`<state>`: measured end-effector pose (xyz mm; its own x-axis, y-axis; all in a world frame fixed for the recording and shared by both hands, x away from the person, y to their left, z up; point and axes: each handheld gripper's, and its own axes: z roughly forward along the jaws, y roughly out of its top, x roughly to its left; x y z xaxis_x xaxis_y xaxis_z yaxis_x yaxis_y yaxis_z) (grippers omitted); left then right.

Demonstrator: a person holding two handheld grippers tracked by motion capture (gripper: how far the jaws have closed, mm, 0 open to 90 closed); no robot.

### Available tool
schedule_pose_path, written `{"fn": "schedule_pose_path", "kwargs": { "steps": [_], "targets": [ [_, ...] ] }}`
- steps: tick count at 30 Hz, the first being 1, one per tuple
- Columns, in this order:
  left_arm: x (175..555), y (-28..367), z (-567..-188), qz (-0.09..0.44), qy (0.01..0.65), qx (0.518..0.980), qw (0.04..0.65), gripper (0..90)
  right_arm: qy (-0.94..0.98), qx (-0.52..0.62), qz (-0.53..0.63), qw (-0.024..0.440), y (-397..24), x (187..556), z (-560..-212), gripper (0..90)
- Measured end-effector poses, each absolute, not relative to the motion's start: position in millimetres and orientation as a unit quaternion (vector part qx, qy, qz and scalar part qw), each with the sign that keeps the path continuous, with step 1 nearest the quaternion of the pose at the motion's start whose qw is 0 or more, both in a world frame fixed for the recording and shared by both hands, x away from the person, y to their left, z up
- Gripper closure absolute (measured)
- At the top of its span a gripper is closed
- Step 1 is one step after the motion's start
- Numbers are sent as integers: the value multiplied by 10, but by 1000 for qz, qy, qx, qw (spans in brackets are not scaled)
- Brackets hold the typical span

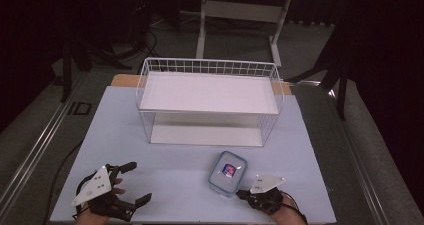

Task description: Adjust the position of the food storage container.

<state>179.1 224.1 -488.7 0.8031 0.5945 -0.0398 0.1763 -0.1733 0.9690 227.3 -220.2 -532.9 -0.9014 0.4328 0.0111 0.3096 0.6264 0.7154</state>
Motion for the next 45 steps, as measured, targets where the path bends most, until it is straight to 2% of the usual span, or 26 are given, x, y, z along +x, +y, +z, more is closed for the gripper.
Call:
{"fn": "schedule_pose_path", "kwargs": {
  "steps": [9,12,17,19,22,23,27,28,35,45],
  "targets": [
    [1793,2239,-4889,178,258,746,588,4,908,182,369,79,-1862,2313,-5342,900],
    [1780,2242,-4882,180,256,745,588,5,916,157,358,91,-1797,2292,-5325,900],
    [1785,2256,-4884,179,258,744,590,4,915,162,352,115,-1969,2328,-5284,900],
    [1786,2250,-4882,180,258,744,590,4,903,199,353,141,-2201,2451,-5257,900],
    [1787,2241,-4885,179,258,745,589,4,894,225,353,161,-2334,2574,-5243,900],
    [1791,2234,-4889,178,257,746,588,4,886,249,349,178,-2426,2719,-5240,900],
    [1794,2227,-4893,177,258,746,588,4,876,281,342,192,-2483,2934,-5268,900],
    [1794,2229,-4893,176,258,746,588,4,871,295,345,186,-2468,3060,-5310,900],
    [1798,2254,-4895,176,261,744,590,4,875,278,360,166,-2302,3141,-5348,900],
    [1806,2225,-4905,173,259,748,586,4,883,263,365,136,-2314,2849,-5325,900]
  ]
}}
